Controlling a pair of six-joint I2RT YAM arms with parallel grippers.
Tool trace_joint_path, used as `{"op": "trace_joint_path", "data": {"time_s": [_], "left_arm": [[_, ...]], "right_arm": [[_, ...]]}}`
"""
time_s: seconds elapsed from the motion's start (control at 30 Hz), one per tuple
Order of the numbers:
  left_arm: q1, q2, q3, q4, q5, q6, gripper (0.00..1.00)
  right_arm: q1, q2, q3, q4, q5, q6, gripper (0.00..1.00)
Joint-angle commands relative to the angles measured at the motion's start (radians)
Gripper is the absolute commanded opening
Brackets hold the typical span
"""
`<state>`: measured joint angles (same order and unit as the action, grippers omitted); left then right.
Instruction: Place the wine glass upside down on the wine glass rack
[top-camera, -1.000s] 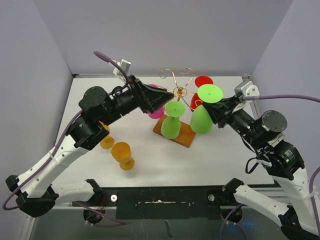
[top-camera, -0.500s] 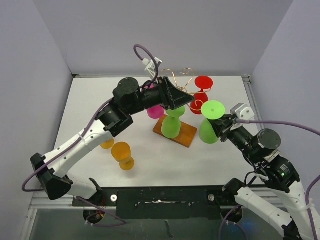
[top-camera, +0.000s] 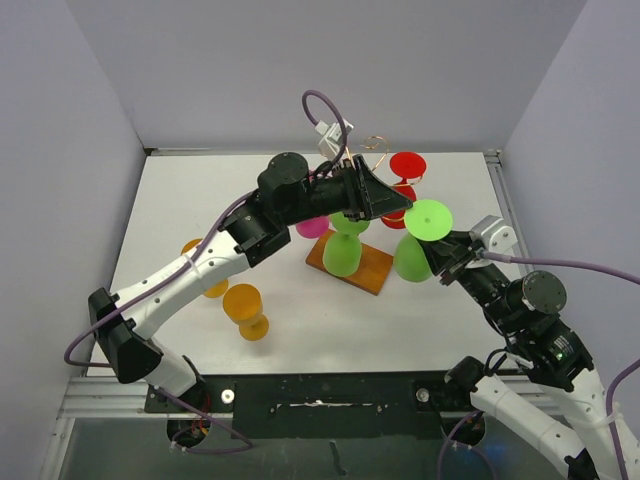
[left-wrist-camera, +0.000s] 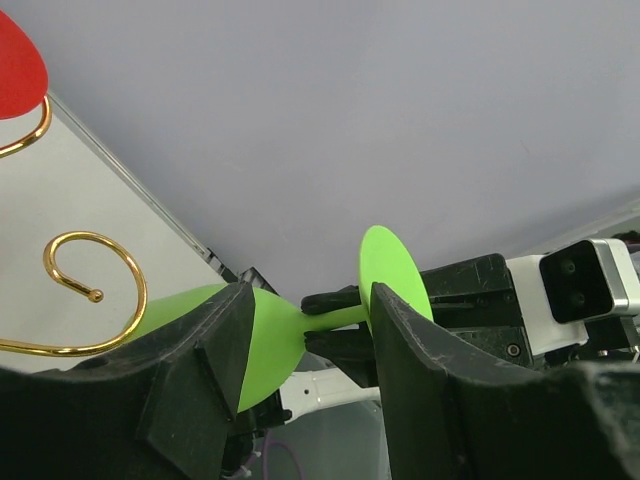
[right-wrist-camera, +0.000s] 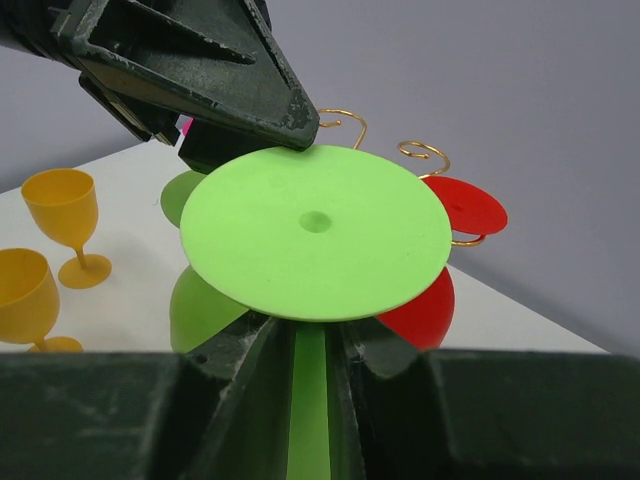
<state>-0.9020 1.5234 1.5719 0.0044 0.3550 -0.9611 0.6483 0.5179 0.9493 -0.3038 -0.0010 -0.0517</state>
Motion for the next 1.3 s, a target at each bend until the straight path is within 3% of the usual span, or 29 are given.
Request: {"op": "trace_joint_path", "data": {"time_s": [0.0,0.37,0.47,0.57,0.83,0.9,1.1,1.27], "left_arm": [[-0.014,-0.009,0.028,0.078,0.042,-0.057,0.44],[-0.020,-0.026,-0.077,0.208,0.100,-0.183,0.27],[-0.023,-0.031,-0.095,0.233,0.104,-0.209,0.19],[-0.022,-0.044,-0.117,0.266,0.096,-0.247,0.01],[-0.022,-0.066,-0.186,0.373,0.073,-0.382,0.00],[-0.022,-0.068,-0.168,0.346,0.052,-0.381,0.00],[-0.021,-0.039,-0.097,0.263,0.000,-0.425,0.00],[-0.020,0.022,-0.034,0.256,0.007,-0.473,0.00]], "right_arm": [[0.000,0.006,-0.017,0.114,-0.007,0.000,0.00],[0.001,0.007,-0.043,0.135,0.004,0.002,0.00],[0.000,0.007,-0.044,0.134,0.008,-0.001,0.00],[0.001,0.005,-0.049,0.133,0.007,0.002,0.00],[0.000,-0.008,-0.051,0.121,0.013,0.038,0.03],[0.001,-0.017,-0.046,0.108,0.019,0.056,0.11],[0.001,-0.054,-0.030,0.062,0.042,0.091,0.55],[0.000,-0.095,-0.008,-0.004,0.055,0.105,0.69]]}}
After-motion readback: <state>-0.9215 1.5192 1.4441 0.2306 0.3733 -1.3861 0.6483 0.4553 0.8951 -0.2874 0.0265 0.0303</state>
